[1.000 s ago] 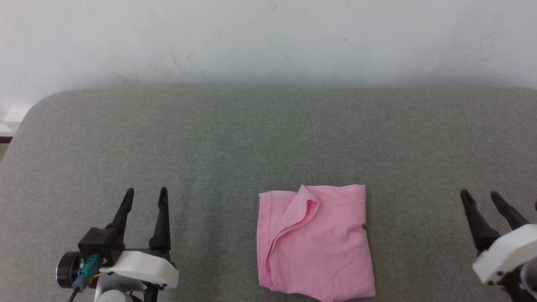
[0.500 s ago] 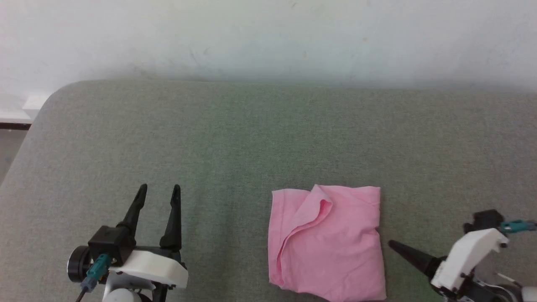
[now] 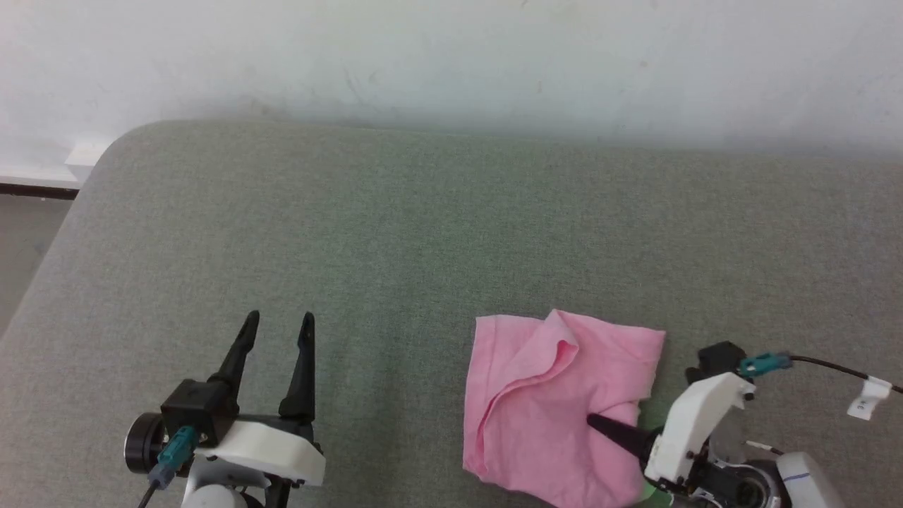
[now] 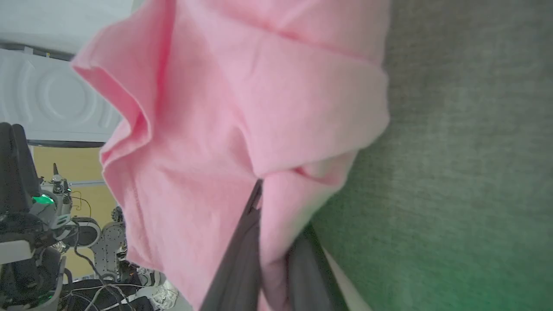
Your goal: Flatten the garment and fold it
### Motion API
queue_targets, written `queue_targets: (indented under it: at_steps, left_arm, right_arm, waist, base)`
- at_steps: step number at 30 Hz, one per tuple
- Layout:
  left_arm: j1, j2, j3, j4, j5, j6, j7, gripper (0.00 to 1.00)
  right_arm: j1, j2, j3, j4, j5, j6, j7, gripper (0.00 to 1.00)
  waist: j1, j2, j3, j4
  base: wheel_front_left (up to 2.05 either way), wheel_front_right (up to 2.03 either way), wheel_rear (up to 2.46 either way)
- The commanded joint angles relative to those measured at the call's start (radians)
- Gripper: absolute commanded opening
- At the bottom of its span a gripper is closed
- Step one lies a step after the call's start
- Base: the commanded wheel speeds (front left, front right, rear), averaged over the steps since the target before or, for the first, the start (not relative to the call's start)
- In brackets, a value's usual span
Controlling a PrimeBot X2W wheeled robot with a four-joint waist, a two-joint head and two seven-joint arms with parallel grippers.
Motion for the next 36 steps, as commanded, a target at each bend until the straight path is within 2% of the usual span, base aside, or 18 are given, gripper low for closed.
queue_targets:
  at_steps: [1,8,15,20,24,28,36]
  left_arm:
    - [-0.015,-0.004,0.008,0.003,0.011,-0.007,-0.005,1.0]
    - [0.005,-0.009,0.022,0.001,0.024,-0.011,-0.005,1.0]
    - [0.023,-0.018,0.028,-0.013,0.03,-0.017,-0.005,1.0]
    - [0.01,-0.027,0.028,-0.041,0.036,-0.022,-0.005,1.0]
    - [-0.02,-0.027,0.022,-0.069,0.049,-0.028,-0.005,1.0]
    - [-0.057,-0.014,0.017,-0.101,0.064,-0.035,-0.005,1.0]
    - [-0.165,0.035,-0.025,-0.15,0.096,-0.05,-0.002,1.0]
  right_arm:
    - [-0.008,-0.015,0.029,-0.009,-0.027,-0.001,-0.019,0.0]
    - [-0.03,-0.186,0.222,-0.215,-0.231,-0.001,-0.107,0.0]
    - [-0.064,-0.36,0.396,-0.474,-0.379,-0.001,-0.035,0.0]
    - [-0.077,-0.451,0.413,-0.556,-0.416,-0.001,0.013,0.0]
    - [-0.081,-0.503,0.378,-0.531,-0.416,-0.001,0.011,0.0]
    - [-0.102,-0.546,0.336,-0.443,-0.395,-0.001,-0.039,0.0]
    - [-0.213,-0.599,0.247,-0.176,-0.375,-0.001,-0.254,0.0]
  waist:
    - [0.0,0.0,-0.005,-0.001]
    - [0.0,0.0,-0.025,-0.045]
    - [0.0,0.0,-0.03,-0.153]
    - [0.0,0.0,0.011,-0.256]
    - [0.0,0.0,0.071,-0.336]
    - [0.0,0.0,0.15,-0.408]
    - [0.0,0.0,0.317,-0.487]
  base:
    - [0.0,0.0,0.0]
    - [0.0,0.0,0.0]
    - [0.0,0.0,0.0]
    - [0.0,0.0,0.0]
    - [0.0,0.0,0.0]
    - [0.0,0.0,0.0]
    - [0.0,0.0,0.0]
